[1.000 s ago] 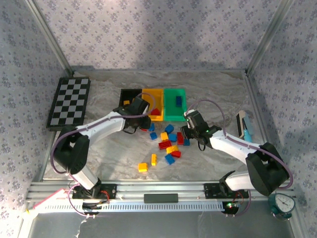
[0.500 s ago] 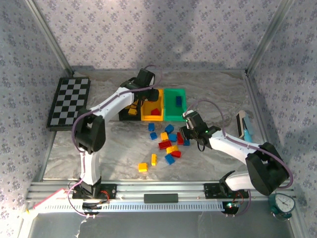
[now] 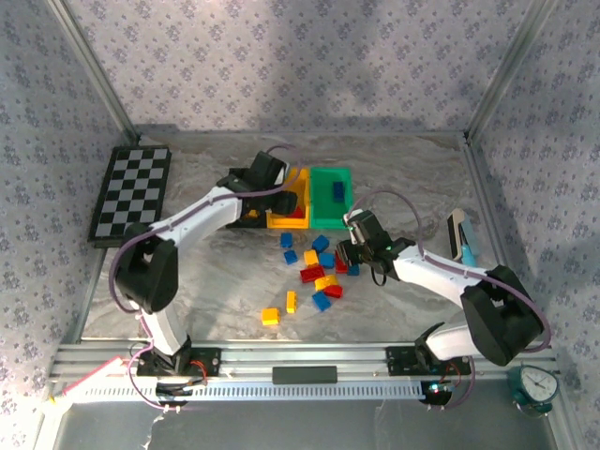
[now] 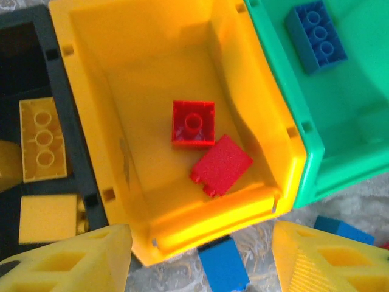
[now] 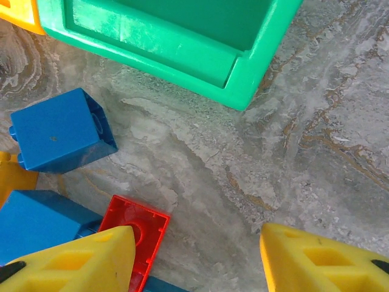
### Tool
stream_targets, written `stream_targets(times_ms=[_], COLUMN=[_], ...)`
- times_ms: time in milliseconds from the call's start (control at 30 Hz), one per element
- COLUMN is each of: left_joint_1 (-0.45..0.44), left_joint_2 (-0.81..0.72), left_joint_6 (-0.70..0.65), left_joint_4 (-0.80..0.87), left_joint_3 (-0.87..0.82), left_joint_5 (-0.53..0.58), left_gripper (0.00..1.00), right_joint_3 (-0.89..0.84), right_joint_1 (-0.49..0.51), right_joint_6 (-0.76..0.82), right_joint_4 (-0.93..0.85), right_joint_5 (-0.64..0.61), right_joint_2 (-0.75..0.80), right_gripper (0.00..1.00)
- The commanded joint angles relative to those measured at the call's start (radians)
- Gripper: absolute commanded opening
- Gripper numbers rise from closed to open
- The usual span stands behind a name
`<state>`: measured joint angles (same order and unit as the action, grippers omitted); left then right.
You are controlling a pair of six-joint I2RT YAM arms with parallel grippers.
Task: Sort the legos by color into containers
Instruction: Pick up the lego from the center of the table.
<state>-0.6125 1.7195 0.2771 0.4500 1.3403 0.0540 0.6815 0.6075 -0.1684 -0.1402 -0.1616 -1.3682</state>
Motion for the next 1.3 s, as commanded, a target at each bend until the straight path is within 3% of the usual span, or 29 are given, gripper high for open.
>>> stream_targets(times_ms=[0, 233, 600, 1267], left_joint_1=[-0.017, -0.021, -0.02, -0.005], left_joint_2=[-0.088, -0.225, -0.328, -0.347], left_joint_6=[0.012, 0.056, 0.074, 0.062], left_joint_4=[-0.101, -0.254, -0.399, -0.461], left_joint_3=[-0.102, -0.355, -0.583, -0.672], left_joint_5=[0.012, 0.044, 0.066, 0.084], left_gripper=[0.61, 0.61, 0.61, 0.61], right_joint_3=[0.031, 0.003, -0.128, -0.004], right_joint_1=[0.001, -0.006, 0.012, 0.13], right_joint_6=[-0.02, -0.052, -0.286, -0.381], right_joint_4=[0.006, -0.027, -0.118, -0.192], right_joint_5=[0.021, -0.008, 0.065, -0.043], right_joint_2=[-0.012, 0.041, 0.211, -0.077], right_gripper=[0.58, 0.58, 0.58, 0.58])
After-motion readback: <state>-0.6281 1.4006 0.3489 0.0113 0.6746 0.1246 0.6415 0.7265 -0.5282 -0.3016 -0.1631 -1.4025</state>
